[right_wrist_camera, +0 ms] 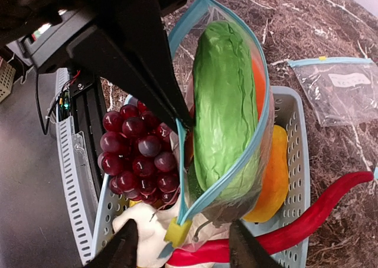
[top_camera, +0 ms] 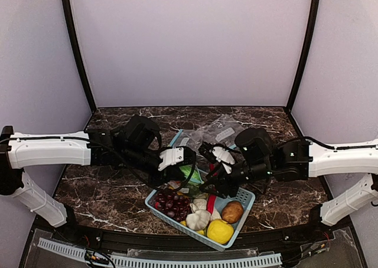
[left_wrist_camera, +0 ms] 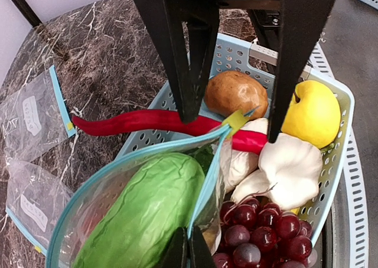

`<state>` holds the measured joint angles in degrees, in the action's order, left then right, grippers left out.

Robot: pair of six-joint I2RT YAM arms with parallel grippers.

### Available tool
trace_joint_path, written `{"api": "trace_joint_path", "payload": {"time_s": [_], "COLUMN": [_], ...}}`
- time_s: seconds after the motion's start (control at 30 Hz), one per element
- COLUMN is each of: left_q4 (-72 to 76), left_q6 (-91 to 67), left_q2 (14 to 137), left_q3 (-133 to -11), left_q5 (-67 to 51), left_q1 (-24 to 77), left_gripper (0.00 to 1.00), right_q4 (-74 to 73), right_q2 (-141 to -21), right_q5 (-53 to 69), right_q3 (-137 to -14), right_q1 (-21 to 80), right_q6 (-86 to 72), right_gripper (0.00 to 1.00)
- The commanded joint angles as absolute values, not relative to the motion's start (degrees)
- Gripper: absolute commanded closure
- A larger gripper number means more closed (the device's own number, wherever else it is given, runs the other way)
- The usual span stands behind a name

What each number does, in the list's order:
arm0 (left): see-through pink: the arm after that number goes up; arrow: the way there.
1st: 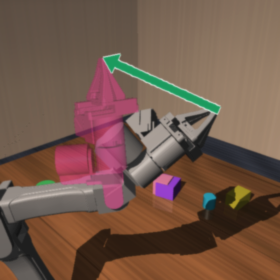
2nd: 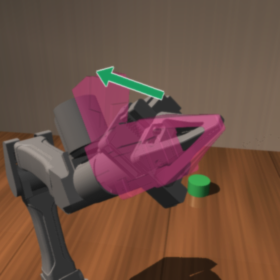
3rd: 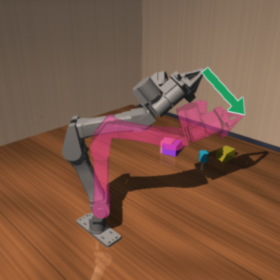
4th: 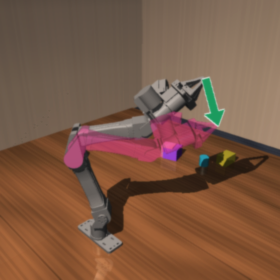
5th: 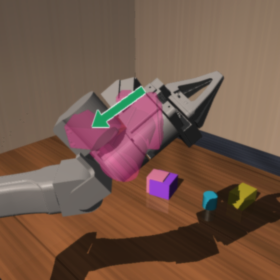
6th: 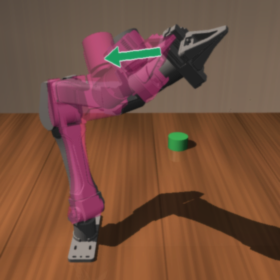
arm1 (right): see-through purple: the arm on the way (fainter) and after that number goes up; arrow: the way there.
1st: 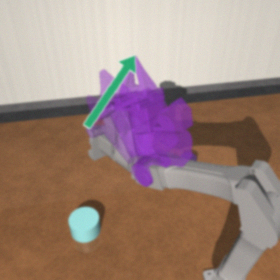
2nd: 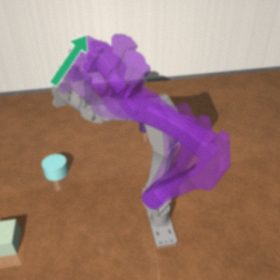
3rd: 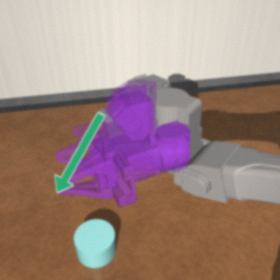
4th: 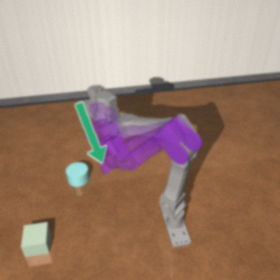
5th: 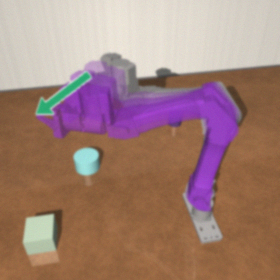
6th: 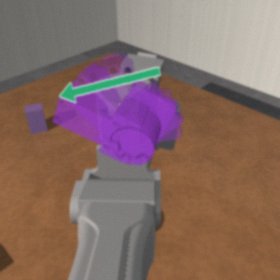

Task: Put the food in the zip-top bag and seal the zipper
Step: Pass from the right arm to the left, then pass from the left arm to the right

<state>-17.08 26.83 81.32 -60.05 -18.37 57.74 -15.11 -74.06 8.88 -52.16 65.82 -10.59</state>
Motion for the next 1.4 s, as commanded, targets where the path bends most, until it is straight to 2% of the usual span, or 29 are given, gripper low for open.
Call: {"api": "trace_joint_path", "payload": {"time_s": [0.0, 0.07, 0.13, 0.2, 0.3, 0.47, 0.67, 1.37], "left_q4": [-19.3, -19.3, -19.3, -19.3, -19.4, -19.4, -19.8, -20.0], "left_q6": [22.6, 21.1, 19.8, 18.5, 17.7, 17.4, 17.2, 17.2], "left_q2": [80.2, 80.2, 80.1, 80.1, 80.1, 80.3, 80.8, 80.7], "left_q3": [-61.7, -62.2, -62.4, -62.7, -63.2, -63.7, -64.2, -64.3], "left_q5": [-15.6, -15.4, -15.4, -15.4, -15.4, -15.5, -15.4, -15.6], "left_q1": [57.9, 57.8, 57.8, 57.8, 57.9, 57.9, 57.9, 57.9], "left_gripper": [0.99, 0.99, 0.99, 0.99, 0.99, 0.99, 0.99, 0.99], "right_q4": [-10.9, -9.8, -8.2, -6.2, -4.6, -3.8, -4.7, -4.6], "right_q2": [-69.4, -67.3, -65.2, -63.4, -61.9, -60.7, -64.8, -68.9], "right_q5": [5.3, 3.5, 2.0, 1.2, 0.3, -3.7, -5.9, -9.2], "right_q3": [-48.9, -47.0, -44.7, -42.7, -40.9, -40.0, -42.8, -45.8], "right_q1": [65.5, 65.5, 65.5, 65.5, 65.9, 67.7, 69.6, 70.6], "right_q6": [-13.0, -14.2, -15.7, -16.8, -18.0, -18.2, -16.5, -13.9], "right_gripper": [0.41, 0.37, 0.36, 0.40, 0.52, 0.60, 0.68, 0.78]}}
